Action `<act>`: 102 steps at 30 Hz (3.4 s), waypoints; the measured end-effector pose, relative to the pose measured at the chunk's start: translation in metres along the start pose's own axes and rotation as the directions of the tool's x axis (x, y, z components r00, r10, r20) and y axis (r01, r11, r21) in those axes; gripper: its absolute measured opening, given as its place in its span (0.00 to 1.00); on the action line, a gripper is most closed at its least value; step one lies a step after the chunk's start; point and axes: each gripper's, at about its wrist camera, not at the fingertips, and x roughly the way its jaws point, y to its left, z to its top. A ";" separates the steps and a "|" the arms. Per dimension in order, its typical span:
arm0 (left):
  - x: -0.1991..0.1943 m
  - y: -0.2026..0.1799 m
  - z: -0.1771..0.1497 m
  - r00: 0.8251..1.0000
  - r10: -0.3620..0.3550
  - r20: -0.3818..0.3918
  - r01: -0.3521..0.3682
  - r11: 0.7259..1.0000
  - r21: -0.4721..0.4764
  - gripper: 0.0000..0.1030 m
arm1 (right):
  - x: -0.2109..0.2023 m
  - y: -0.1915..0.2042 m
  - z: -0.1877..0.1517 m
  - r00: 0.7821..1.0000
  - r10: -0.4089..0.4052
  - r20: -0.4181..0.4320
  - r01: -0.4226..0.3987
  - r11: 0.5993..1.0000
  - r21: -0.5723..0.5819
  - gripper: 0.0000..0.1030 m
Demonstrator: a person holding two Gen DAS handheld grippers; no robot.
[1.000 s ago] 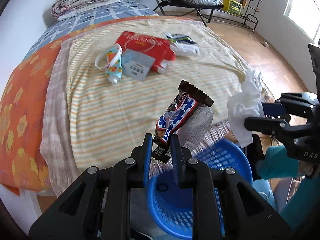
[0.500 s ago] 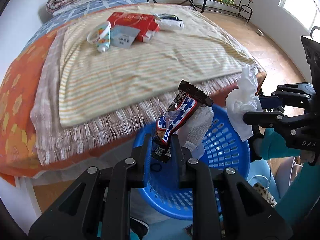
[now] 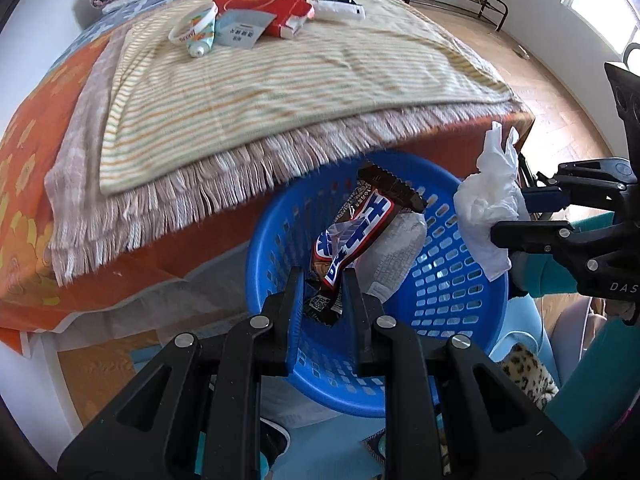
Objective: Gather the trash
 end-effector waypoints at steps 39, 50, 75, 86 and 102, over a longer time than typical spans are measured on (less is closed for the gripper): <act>0.010 -0.001 0.001 0.999 0.010 -0.031 -0.011 1.000 -0.012 0.64 | 0.005 -0.007 -0.004 0.999 -0.046 -0.019 0.047 0.998 0.044 0.84; -0.002 0.013 0.025 1.000 0.008 0.007 -0.007 0.998 -0.059 0.64 | -0.003 -0.016 0.014 0.996 -0.092 0.002 0.092 0.994 0.060 0.84; -0.016 0.069 0.127 0.995 0.045 0.086 -0.029 0.985 -0.172 0.64 | -0.046 -0.071 0.113 0.967 -0.173 0.189 0.166 0.985 0.050 0.84; 0.000 0.099 0.174 0.993 0.048 0.107 -0.021 0.972 -0.235 0.64 | -0.035 -0.126 0.174 0.960 -0.203 0.192 0.188 0.978 0.092 0.84; 0.036 0.118 0.234 0.989 0.074 0.130 -0.047 0.978 -0.202 0.48 | 0.004 -0.204 0.252 0.971 -0.141 0.192 0.079 0.951 0.298 0.84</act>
